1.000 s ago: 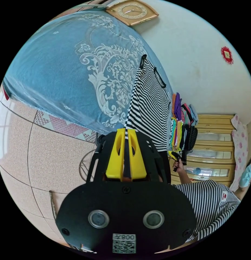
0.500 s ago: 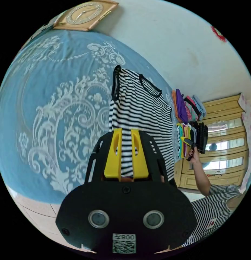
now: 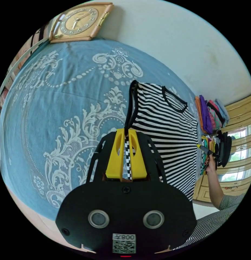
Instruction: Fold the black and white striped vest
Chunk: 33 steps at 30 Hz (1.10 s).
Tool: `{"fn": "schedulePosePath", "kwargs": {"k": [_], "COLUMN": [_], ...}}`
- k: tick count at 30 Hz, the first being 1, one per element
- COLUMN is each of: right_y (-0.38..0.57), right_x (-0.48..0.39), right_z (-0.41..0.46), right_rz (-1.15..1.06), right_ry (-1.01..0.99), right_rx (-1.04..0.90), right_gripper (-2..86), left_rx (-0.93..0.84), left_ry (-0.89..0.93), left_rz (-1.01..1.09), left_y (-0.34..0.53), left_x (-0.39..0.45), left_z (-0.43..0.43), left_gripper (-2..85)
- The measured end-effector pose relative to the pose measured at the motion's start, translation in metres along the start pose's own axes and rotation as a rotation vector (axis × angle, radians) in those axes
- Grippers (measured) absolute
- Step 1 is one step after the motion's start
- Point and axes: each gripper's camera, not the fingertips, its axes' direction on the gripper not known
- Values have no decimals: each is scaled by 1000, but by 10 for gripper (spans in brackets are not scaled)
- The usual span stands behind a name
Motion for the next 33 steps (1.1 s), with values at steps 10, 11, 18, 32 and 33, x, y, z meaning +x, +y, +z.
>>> {"fn": "schedulePosePath", "kwargs": {"k": [10,11,18,32,33], "right_y": [-22,-32,-126,-180,-182], "right_x": [7,3,-28,-36,-37], "right_z": [-33,-37,-26,11,12], "right_rz": [53,34,-16,-54,-57], "right_ry": [-49,-72,-72,75,69], "right_rx": [130,156,167,69,67], "right_gripper": [16,22,57,2,2], "left_rx": [130,131,85,49,43], "left_ry": [89,102,107,-137,-117], "left_rz": [14,42,111,143,127], "left_y": [-38,-50,-128,-182,-182], "left_x": [-3,3,37,50,46], "left_z": [5,8,55,97,98], "left_gripper": [49,56,80,3,2]}}
